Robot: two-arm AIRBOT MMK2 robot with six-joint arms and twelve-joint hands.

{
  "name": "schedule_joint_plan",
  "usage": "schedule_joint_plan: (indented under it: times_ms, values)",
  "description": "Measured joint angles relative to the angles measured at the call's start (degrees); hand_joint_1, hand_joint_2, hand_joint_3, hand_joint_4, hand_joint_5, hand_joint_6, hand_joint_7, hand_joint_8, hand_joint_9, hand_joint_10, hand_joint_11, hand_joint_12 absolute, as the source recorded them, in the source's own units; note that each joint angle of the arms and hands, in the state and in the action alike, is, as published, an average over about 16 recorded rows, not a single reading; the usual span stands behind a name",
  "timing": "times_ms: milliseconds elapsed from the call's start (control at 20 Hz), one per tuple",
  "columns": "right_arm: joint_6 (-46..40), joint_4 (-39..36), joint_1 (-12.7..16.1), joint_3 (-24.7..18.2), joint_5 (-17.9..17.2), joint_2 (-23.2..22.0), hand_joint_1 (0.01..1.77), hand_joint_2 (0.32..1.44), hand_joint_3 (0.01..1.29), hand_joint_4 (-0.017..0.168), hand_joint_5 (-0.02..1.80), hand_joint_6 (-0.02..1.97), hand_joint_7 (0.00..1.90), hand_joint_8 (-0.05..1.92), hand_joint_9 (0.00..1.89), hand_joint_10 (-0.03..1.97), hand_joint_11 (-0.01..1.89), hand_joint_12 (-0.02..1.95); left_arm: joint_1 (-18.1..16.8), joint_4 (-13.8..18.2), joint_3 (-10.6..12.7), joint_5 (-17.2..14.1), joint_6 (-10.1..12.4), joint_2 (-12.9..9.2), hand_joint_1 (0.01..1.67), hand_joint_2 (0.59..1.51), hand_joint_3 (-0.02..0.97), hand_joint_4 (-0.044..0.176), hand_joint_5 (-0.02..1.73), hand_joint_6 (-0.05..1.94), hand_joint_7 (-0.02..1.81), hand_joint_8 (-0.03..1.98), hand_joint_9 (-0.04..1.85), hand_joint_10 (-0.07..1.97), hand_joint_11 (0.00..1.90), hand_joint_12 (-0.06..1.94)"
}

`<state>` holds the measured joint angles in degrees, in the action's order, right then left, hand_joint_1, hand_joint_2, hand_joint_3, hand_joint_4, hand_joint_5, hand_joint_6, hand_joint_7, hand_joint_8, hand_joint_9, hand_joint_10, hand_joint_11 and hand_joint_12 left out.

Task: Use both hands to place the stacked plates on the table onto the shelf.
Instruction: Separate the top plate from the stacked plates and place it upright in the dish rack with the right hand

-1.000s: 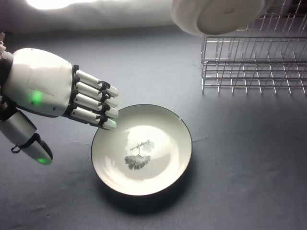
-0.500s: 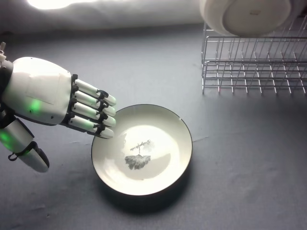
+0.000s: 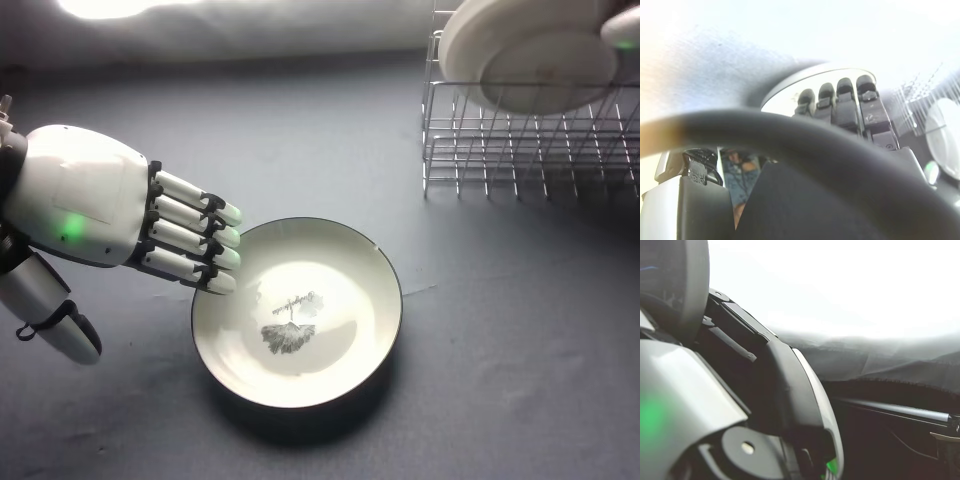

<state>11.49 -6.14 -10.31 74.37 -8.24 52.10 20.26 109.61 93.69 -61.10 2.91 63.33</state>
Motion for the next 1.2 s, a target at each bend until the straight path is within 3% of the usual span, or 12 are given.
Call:
schedule_joint_plan:
  times_ms: [450,700,950,1200]
  values:
    - [0.4,-2.6,-4.3,0.0,-2.6,-0.5,1.37,1.08,0.01,-0.008,0.83,1.02,0.95,0.92,0.8,1.22,0.68,1.4,1.0,-0.5,-0.2,0.2,-0.5,0.0,0.01,1.147,0.015,-0.003,0.02,0.01,0.01,0.0,0.02,0.0,0.01,0.0]
    - [0.5,-3.8,-5.2,0.0,-3.5,-0.7,1.31,1.09,0.01,-0.006,0.75,0.74,0.86,0.63,0.71,0.99,0.55,1.41,1.3,-0.6,-0.3,0.3,-0.8,0.0,0.01,1.147,0.015,-0.003,0.02,0.01,0.01,0.0,0.02,0.0,0.01,0.0]
    - [0.6,-4.9,-4.2,-0.2,-4.6,-0.8,1.21,1.09,0.01,-0.004,0.63,0.45,0.72,0.35,0.56,0.75,0.35,1.4,1.7,-0.7,-0.3,0.4,-1.3,0.0,0.01,1.148,0.014,-0.003,0.02,0.01,0.01,0.0,0.02,0.0,0.01,0.0]
    - [0.6,-9.4,-2.2,-0.8,-7.1,-0.2,1.07,1.1,0.01,-0.002,0.44,0.14,0.48,0.06,0.34,0.44,0.14,1.2,2.3,-1.2,-0.2,0.5,-1.9,0.0,0.01,1.149,0.014,-0.003,0.02,0.01,0.01,0.0,0.01,-0.01,0.01,0.0]
